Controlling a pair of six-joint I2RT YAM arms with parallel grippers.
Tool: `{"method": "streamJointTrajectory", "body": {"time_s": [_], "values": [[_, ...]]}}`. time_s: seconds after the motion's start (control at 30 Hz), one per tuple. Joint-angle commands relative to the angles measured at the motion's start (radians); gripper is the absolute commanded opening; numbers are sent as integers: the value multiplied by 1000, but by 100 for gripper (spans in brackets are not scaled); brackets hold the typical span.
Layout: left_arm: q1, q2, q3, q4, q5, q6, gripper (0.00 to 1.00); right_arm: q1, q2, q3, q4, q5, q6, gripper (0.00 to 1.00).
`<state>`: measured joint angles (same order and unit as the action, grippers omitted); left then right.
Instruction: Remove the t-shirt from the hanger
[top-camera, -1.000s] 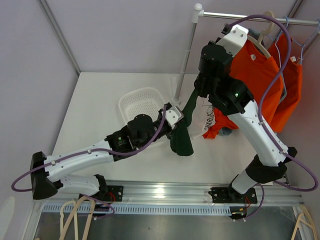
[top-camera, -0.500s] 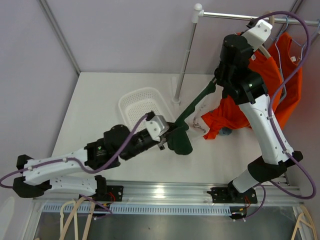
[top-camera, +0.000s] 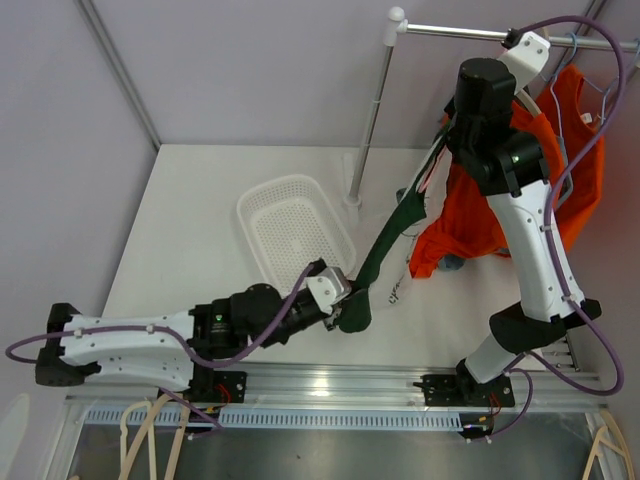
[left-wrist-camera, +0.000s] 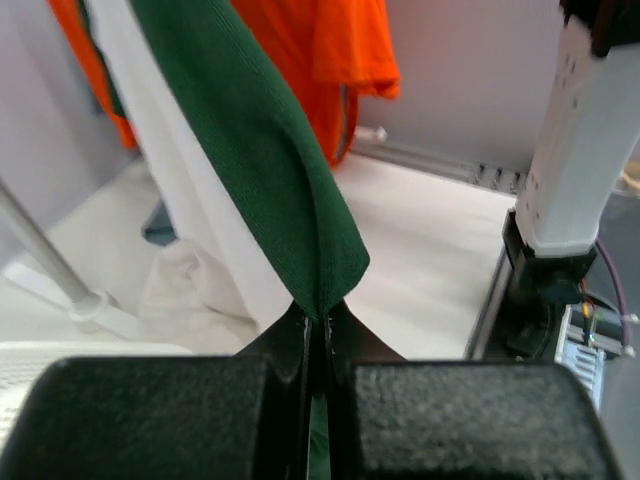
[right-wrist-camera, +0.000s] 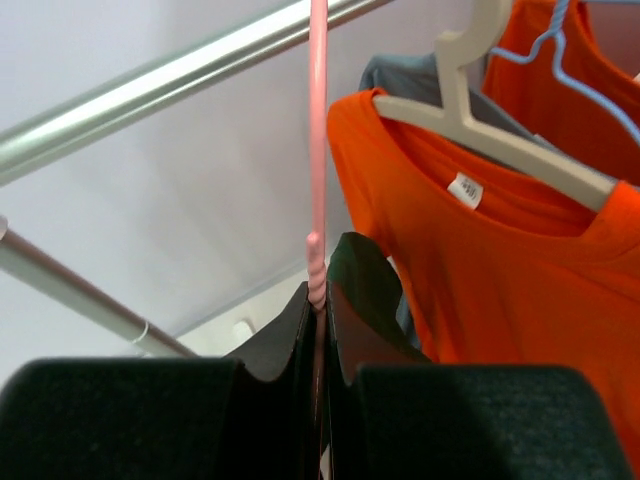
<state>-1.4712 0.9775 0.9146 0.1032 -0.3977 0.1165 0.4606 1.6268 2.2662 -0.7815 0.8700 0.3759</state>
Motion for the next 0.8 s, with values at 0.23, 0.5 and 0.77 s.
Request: {"method": "streamJointTrajectory", "body": {"time_s": [0.23,0.5,0.77], "values": [[300,294,372,-122,134,-163,1,157,-180,-45,-145,-196,110,0],[499,401,663,-324,247,-253,1,236,-334,-68,-237,-212,104,0],[500,397,1008,-493,296,-203,1,198,-314,-57,-147,-135,-43,0]]}}
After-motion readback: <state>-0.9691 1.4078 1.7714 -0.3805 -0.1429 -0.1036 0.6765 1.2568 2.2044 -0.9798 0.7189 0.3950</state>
